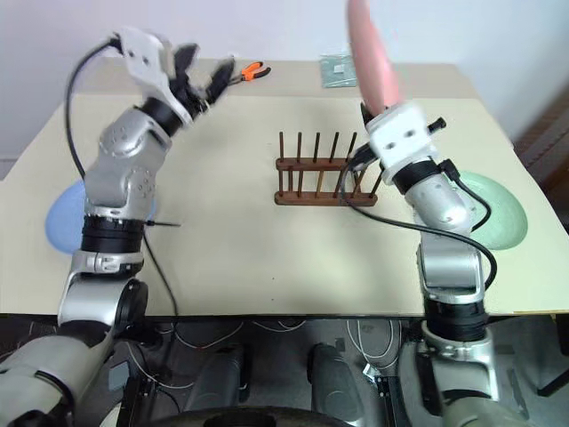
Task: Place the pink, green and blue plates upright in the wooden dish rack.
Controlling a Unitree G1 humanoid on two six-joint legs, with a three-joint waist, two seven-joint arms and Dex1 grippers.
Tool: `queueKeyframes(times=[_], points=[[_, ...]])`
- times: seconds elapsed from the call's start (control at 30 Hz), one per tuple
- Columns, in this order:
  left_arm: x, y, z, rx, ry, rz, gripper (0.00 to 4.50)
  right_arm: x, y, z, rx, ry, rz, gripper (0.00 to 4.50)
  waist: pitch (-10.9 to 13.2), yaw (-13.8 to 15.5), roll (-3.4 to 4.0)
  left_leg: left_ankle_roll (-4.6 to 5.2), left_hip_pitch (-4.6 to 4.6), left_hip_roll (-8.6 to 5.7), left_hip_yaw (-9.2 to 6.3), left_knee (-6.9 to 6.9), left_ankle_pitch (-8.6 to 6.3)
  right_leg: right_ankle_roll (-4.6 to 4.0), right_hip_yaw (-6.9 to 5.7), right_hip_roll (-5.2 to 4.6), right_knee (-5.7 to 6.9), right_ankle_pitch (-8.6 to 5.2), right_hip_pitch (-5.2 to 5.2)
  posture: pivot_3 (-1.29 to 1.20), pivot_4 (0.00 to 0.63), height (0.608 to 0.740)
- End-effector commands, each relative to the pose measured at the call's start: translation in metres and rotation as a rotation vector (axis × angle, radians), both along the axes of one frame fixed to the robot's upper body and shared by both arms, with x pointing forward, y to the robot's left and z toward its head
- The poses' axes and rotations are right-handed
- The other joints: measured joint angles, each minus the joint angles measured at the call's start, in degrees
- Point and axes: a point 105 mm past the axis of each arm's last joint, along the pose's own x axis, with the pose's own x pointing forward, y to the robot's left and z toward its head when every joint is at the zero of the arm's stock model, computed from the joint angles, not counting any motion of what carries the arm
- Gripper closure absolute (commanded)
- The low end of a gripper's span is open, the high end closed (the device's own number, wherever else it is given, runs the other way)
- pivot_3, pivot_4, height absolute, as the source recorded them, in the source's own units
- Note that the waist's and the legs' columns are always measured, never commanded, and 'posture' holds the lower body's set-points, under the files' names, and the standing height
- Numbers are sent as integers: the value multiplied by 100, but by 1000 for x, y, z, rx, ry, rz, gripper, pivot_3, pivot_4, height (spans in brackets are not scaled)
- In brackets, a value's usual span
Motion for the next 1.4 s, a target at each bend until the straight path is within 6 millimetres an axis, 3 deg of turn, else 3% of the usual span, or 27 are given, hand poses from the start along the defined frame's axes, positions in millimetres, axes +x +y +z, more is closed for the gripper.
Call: queueKeyframes(times=[0.03,0.13,0.37,0.47,0.7,0.8,0.97,1.03,1.17,1.27,1.4], points=[[-34,-28,-16,139,-27,-269,788,-15,-7,11,257,60,87,4500,2,-23,3,0,-2,0,1,3,0,-8,0,-2,-1,-4,-1,0,150,732],[-55,-40,-33,173,13,-406,788,-16,-5,-1,293,130,89,4500,2,-38,4,1,-4,1,3,-1,0,-23,2,-5,1,-10,-8,0,150,732],[-90,-57,-49,162,118,-600,788,-7,-17,-23,317,223,0,4500,3,-82,19,3,-2,4,3,-4,-1,-25,6,3,4,-13,-16,0,150,732],[-98,-61,-53,171,132,-632,788,2,-29,-33,352,266,-75,4500,3,-77,19,4,-1,6,3,-3,-1,-25,7,7,5,-13,-16,0,150,732],[-110,-70,-57,183,138,-661,788,5,-29,-43,324,318,-38,4500,5,-68,21,4,-2,4,4,-2,-1,-25,9,6,2,-13,-16,0,150,732],[-110,-73,-59,188,140,-660,711,8,-33,-47,311,334,-56,3329,5,-71,22,4,-2,4,4,-2,-1,-25,9,6,1,-13,-16,0,150,732],[-112,-76,-62,197,144,-669,711,5,-41,-35,198,250,-95,799,6,-71,23,4,-2,4,4,-2,-1,-25,9,7,1,-14,-17,0,150,732],[-112,-76,-63,198,145,-670,711,-6,-49,-27,112,194,-91,799,6,-55,23,4,-2,4,4,-2,-1,-26,9,7,1,-14,-18,0,150,732],[-110,-74,-61,188,142,-663,711,-30,-67,-34,-42,204,-68,799,6,-34,23,7,-12,2,3,0,-3,-23,8,5,-11,-16,-16,0,150,732],[-107,-72,-62,197,144,-659,711,-57,-104,-70,-303,369,-139,799,4,15,26,8,-16,2,2,4,-4,-22,7,4,-13,-16,-15,0,150,732],[-106,-73,-64,212,143,-674,711,-61,-159,-118,-656,563,-376,799,4,-101,26,12,-11,2,12,10,-6,-27,13,2,-29,-13,-11,0,150,732]])
